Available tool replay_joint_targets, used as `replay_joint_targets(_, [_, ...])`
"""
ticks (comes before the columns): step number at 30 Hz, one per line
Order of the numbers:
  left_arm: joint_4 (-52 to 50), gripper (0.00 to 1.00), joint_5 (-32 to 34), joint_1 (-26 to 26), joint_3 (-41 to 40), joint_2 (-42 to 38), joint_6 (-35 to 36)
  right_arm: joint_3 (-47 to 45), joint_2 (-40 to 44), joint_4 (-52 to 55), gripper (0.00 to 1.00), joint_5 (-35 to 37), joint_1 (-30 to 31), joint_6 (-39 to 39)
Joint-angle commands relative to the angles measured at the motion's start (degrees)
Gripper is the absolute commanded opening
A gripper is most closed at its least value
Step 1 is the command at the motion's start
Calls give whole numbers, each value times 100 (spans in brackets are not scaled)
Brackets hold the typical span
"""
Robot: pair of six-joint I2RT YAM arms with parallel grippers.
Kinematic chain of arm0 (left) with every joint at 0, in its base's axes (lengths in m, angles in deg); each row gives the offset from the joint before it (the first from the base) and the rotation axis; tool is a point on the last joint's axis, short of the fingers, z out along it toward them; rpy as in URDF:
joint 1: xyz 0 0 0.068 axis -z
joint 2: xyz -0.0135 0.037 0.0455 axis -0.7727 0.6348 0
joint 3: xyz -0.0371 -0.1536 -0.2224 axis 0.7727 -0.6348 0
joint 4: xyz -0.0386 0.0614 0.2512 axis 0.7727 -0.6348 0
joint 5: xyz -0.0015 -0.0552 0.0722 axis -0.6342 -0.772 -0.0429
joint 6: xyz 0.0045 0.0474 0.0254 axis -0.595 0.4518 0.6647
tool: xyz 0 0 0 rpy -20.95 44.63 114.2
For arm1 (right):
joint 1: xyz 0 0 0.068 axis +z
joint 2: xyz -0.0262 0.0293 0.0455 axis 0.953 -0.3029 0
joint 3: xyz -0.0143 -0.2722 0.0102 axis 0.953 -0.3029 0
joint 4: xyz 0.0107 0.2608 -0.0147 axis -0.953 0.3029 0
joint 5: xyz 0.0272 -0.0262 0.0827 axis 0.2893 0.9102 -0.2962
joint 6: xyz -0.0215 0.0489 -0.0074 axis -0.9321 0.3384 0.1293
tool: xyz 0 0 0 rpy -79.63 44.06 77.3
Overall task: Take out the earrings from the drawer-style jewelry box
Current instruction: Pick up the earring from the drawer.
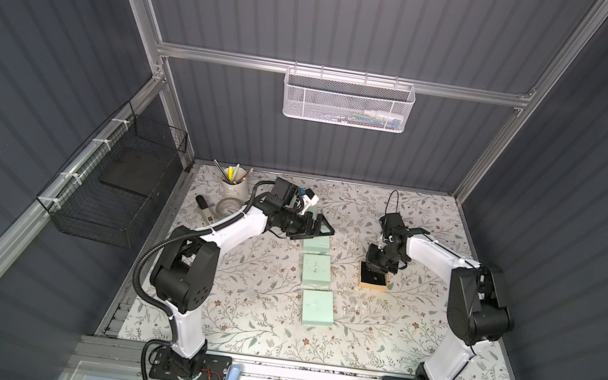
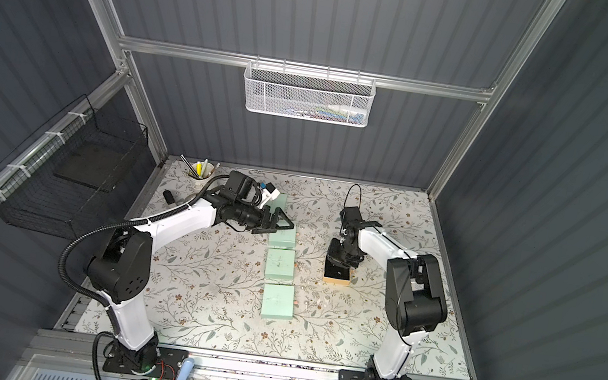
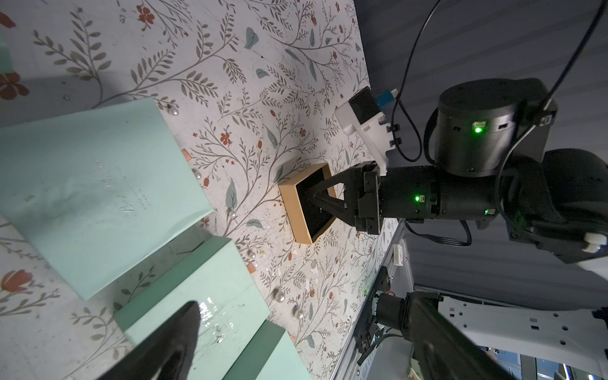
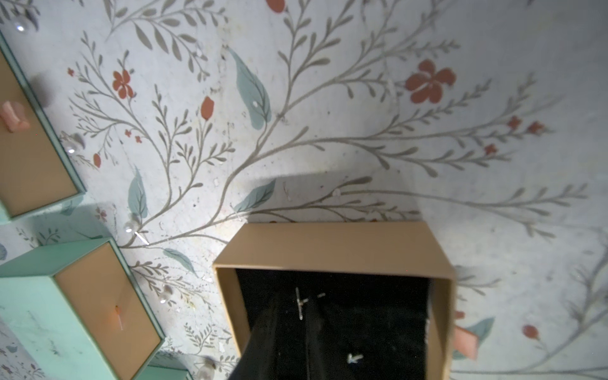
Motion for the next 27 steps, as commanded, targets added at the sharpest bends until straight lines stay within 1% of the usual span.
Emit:
replay_joint_targets(1, [-35,100,-17,-6,22,27,45,-61,106,46,20,-91,2,-65])
replay_joint_targets(5, [-28,100,-23,-6,15,36,40,-66,116,22,21,-57,8,-101])
replay_joint_targets(10, [-33,100,-30,-6,26,24,63,0,-20,181,17,180,21,-164])
replay_joint_targets(13, [-28,100,-25,-6,40,36,64,5,-20,255,16,361,43,-206])
replay_joint_targets(24, [-28,100,-25,-6,45,71,54,11,-103,122,14,120,74,-236])
replay_joint_targets(27, [-41,100,-25,-6,40,68,64,58,-174,143,13,153,83,-233])
